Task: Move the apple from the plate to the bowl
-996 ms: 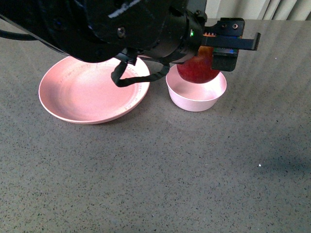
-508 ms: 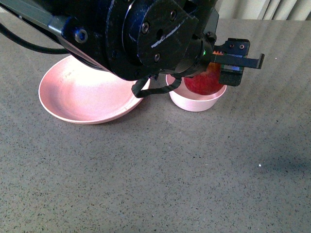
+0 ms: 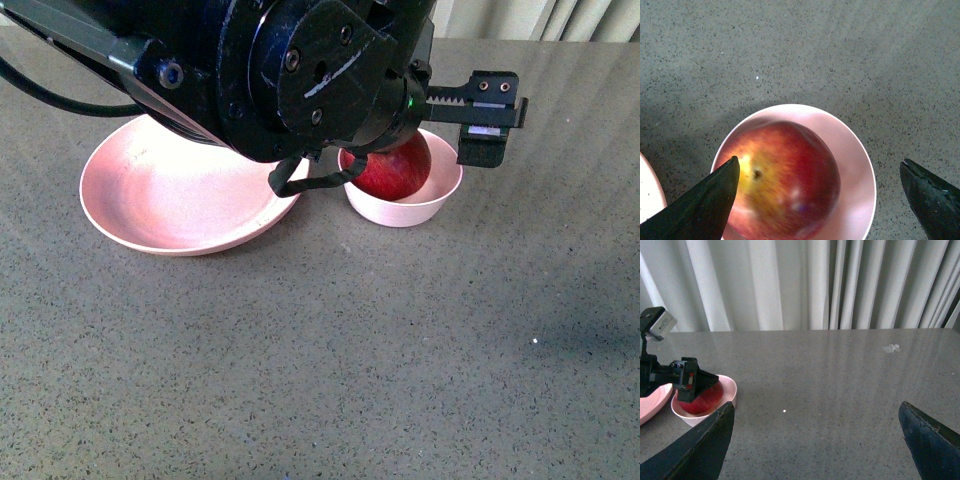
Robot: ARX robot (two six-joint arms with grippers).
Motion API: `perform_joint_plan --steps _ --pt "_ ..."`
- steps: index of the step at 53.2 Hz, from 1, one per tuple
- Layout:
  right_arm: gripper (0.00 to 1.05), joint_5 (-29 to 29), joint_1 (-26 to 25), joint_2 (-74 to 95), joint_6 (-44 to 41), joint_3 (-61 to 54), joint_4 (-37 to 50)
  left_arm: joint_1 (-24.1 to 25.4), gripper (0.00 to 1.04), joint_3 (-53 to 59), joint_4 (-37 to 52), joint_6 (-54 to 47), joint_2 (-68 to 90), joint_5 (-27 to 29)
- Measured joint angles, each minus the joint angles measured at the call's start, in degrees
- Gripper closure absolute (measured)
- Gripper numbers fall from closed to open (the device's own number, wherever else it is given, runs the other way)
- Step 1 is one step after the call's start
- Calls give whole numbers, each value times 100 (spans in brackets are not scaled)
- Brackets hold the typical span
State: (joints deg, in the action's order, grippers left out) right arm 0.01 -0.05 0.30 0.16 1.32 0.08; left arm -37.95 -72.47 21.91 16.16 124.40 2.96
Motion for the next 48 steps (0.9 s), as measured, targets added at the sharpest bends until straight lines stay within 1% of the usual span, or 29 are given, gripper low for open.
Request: perform_joint_plan --steps 6,13,20,21,24,26,27,32,33,35,37,39,45,48 --pt "9 0 0 0 0 0 0 26 9 267 208 31 -308 0" --pt "9 0 0 0 0 0 0 166 9 1132 789 210 -1375 -61" --pt "9 0 0 0 0 0 0 544 9 2216 1386 479 -2586 -313" --pt "9 -2 0 0 -2 0 0 562 10 2365 1558 404 -2675 -103" --pt "9 -24 0 0 -2 0 0 710 23 3097 2686 -282 -3058 1344" --pt "9 -15 0 0 0 0 0 903 30 3604 3128 -671 -3386 1823" --pt "9 -17 0 0 0 0 0 1047 33 3866 3283 -824 -3580 1873" --pt "9 7 0 0 0 0 0 1628 46 4684 3550 -1156 -4282 1738" --pt "9 7 0 0 0 0 0 1825 51 4968 3560 -1257 -4531 1665" --pt "9 2 0 0 -2 0 0 2031 60 5340 3558 -1349 -4846 1541" --pt "9 -22 0 0 -2 0 0 2149 69 5622 3530 -1421 -5069 1331" --pt "9 -24 0 0 0 0 0 2245 76 5796 3491 -1467 -5230 1211" --pt "9 -11 0 0 0 0 0 2570 103 6214 3268 -1517 -5890 868" --pt "9 0 0 0 0 0 0 2653 103 6328 3165 -1537 -6113 750"
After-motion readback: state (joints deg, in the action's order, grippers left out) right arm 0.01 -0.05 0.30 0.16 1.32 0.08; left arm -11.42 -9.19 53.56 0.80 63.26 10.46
